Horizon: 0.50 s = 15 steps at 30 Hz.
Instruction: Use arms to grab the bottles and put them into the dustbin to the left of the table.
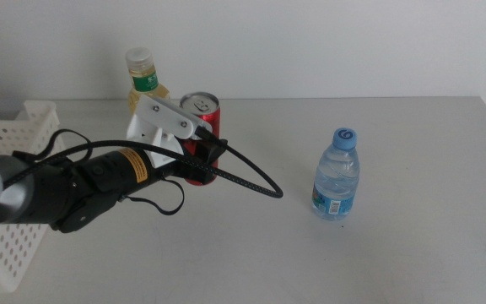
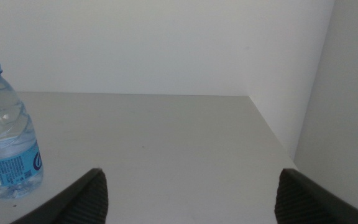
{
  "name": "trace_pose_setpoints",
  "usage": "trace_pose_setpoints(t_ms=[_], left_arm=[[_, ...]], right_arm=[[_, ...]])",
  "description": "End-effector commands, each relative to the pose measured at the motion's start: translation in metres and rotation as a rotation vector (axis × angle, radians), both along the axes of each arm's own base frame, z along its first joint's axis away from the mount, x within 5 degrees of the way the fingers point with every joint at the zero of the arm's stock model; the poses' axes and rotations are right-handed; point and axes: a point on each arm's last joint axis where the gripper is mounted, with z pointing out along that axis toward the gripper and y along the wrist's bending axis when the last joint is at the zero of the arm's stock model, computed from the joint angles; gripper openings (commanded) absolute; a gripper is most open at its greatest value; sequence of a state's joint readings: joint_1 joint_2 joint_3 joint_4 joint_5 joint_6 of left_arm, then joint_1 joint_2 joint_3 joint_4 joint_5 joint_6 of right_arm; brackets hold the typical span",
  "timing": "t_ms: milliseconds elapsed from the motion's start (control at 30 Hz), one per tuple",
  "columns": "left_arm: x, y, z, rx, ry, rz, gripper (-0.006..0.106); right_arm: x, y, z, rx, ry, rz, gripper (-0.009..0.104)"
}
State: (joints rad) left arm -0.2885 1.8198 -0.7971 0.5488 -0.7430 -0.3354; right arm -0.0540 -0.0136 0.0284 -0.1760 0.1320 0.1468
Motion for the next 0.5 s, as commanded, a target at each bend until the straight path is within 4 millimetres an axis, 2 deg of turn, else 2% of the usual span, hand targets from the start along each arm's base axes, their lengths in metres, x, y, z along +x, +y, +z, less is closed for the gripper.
trace_pose_setpoints(t_ms=[0, 467], left_arm=[[-0.004, 0.002, 0.057, -0.110, -0.173, 0.020, 0.011], [-0.032, 0.049, 0.142, 0.071, 0.002, 0.355, 0.011]], right_arm=[[-0.002, 0.001, 0.011, -0.026, -0.099, 0.007, 0.094], [-0.002, 0.001, 0.011, -0.026, -0.099, 0.007, 0.094]])
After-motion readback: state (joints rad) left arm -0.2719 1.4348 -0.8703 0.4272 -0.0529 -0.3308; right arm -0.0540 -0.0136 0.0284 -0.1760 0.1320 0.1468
